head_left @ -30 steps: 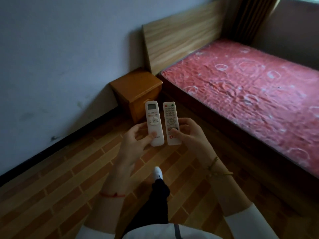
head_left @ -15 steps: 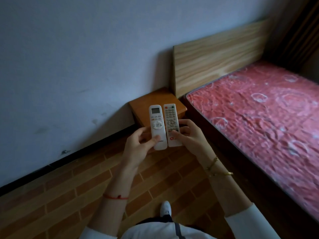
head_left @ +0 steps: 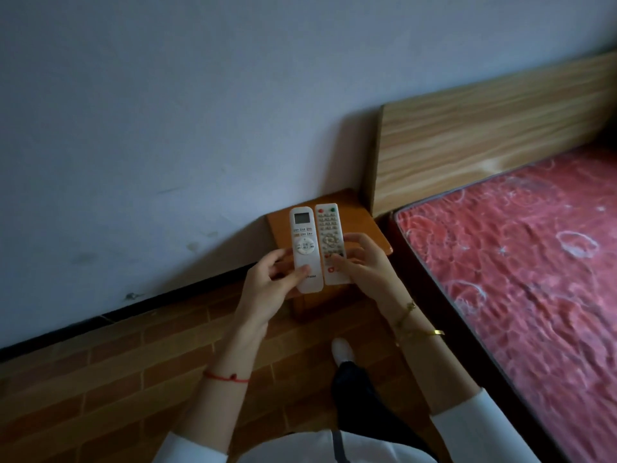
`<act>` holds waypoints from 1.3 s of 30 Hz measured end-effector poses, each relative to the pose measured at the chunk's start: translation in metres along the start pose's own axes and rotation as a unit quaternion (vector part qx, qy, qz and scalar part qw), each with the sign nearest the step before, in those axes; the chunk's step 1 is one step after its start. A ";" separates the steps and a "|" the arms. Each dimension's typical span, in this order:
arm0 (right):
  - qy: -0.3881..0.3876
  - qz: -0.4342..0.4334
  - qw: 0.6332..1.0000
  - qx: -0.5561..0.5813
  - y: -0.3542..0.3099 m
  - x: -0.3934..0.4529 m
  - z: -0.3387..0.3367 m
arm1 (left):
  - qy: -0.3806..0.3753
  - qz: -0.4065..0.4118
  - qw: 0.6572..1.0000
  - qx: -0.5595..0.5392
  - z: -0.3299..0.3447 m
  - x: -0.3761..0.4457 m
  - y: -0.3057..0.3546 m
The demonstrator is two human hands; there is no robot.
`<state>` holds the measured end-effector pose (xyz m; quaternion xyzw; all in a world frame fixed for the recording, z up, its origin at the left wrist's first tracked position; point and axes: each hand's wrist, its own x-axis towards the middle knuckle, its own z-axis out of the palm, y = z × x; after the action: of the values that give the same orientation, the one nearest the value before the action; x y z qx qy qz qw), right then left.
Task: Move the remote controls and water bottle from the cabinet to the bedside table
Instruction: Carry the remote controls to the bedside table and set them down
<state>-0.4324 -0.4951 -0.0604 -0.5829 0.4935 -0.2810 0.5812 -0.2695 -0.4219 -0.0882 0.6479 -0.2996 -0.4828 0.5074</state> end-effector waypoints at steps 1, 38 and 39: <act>-0.010 0.000 1.000 -0.005 -0.001 0.020 -0.006 | 0.009 -0.001 1.000 -0.007 0.007 0.016 0.001; -0.130 0.134 0.953 -0.237 0.304 0.491 0.055 | 0.172 -0.216 0.961 0.015 0.044 0.452 -0.260; -0.129 0.124 0.953 -0.244 0.314 0.495 0.058 | 0.171 -0.220 0.960 0.021 0.044 0.456 -0.270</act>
<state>-0.2824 -0.8668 -0.4914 -0.6723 0.5366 0.0001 0.5099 -0.1765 -0.7560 -0.4908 0.7811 -0.0686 -0.4579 0.4190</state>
